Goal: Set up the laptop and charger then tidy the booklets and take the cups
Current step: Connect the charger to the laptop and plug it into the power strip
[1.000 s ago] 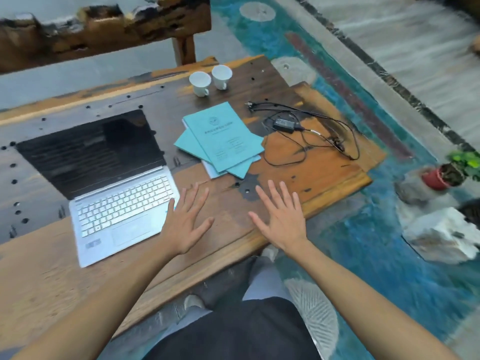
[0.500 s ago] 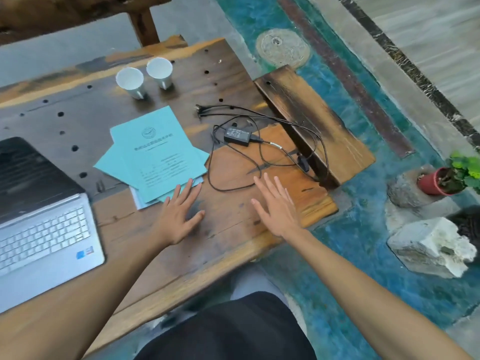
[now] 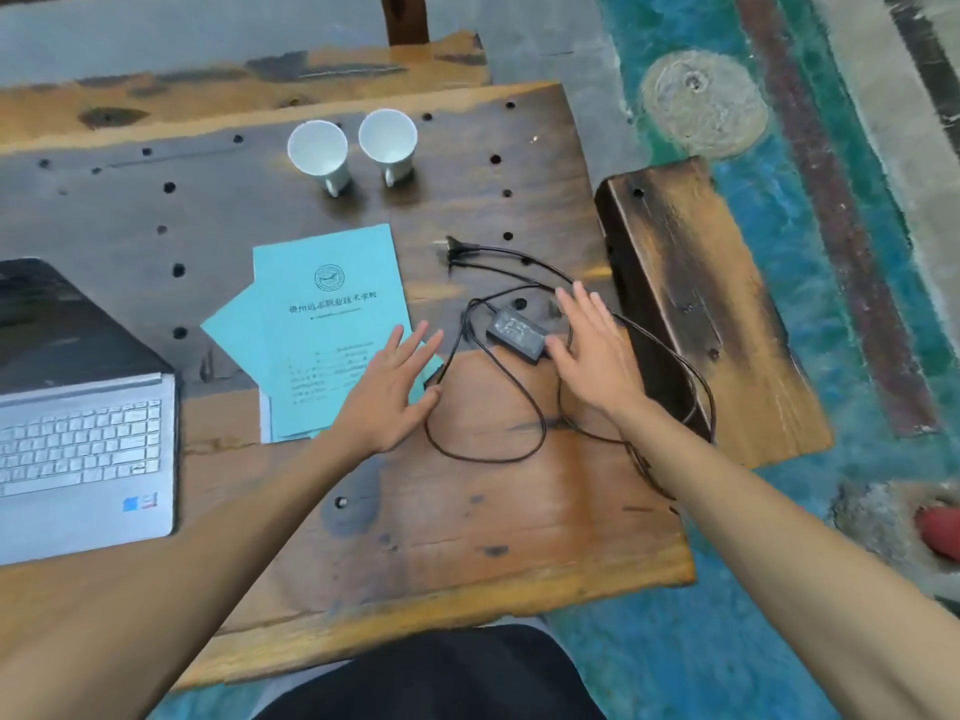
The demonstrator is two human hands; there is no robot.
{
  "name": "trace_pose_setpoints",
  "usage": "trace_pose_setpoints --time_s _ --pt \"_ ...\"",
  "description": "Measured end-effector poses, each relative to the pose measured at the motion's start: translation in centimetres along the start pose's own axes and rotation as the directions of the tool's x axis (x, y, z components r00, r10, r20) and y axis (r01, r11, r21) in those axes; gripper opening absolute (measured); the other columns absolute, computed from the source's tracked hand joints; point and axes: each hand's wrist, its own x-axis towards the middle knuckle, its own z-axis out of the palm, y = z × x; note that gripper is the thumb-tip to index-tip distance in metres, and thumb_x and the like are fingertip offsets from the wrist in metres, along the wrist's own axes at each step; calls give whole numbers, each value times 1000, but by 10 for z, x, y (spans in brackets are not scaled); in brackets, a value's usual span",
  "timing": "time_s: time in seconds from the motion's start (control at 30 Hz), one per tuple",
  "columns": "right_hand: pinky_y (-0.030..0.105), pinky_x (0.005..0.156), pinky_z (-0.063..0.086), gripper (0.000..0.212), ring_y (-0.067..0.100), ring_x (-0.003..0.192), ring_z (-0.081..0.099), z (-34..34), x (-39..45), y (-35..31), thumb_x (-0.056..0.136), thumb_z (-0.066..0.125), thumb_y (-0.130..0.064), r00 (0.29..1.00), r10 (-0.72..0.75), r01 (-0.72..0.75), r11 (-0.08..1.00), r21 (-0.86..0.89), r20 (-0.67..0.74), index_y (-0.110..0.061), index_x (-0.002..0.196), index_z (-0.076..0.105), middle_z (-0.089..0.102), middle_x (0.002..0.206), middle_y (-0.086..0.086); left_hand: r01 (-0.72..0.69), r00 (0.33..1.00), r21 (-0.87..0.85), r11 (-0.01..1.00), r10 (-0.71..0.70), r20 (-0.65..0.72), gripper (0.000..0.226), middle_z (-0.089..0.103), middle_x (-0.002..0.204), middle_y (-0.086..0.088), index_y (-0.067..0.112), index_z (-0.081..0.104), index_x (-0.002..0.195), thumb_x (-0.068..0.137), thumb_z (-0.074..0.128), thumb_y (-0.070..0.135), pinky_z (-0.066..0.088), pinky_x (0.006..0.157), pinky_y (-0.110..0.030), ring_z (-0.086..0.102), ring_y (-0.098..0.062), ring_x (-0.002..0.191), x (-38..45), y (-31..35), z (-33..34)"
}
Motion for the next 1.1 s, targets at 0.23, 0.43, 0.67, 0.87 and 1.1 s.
trace_pose_setpoints --time_s 0.23,0.43,0.67,0.87,1.1 --pt "45 120 33 58 26 151 33 -2 98 5 102 54 -28 994 36 -38 999 18 107 -18 156 37 31 166 4 -156 983 93 983 145 116 63 38 161 -6 13 43 152 92 61 14 22 122 -54 16 -32 155 93 18 10" --pt "43 113 40 56 28 138 45 10 159 14 98 63 -33 986 -22 28 999 -35 167 -17 149 47 48 152 3 -199 968 324 925 133 213 80 16 168 -8 24 28 158 89 62 45 6 124 -53 5 -30 156 154 18 40" --pt "41 100 47 45 25 122 52 19 178 25 94 68 -28 972 -138 148 988 -40 192 -20 138 59 60 128 3 -59 963 331 942 -34 269 91 21 161 -14 27 30 155 79 72 57 48 102 -52 30 -33 142 172 17 47" --pt "46 98 46 33 33 116 55 19 174 30 102 54 -17 960 -187 211 973 -97 210 -10 134 61 60 123 14 6 962 226 974 -67 265 77 29 147 -14 25 48 144 77 82 42 53 98 -51 39 -33 133 178 23 54" --pt "45 95 48 29 35 107 59 6 166 30 104 49 -10 978 -87 89 996 -1 191 0 130 58 52 124 20 104 943 -16 994 -94 320 75 67 120 -7 23 64 130 61 94 31 48 96 -36 60 -25 111 185 17 45"
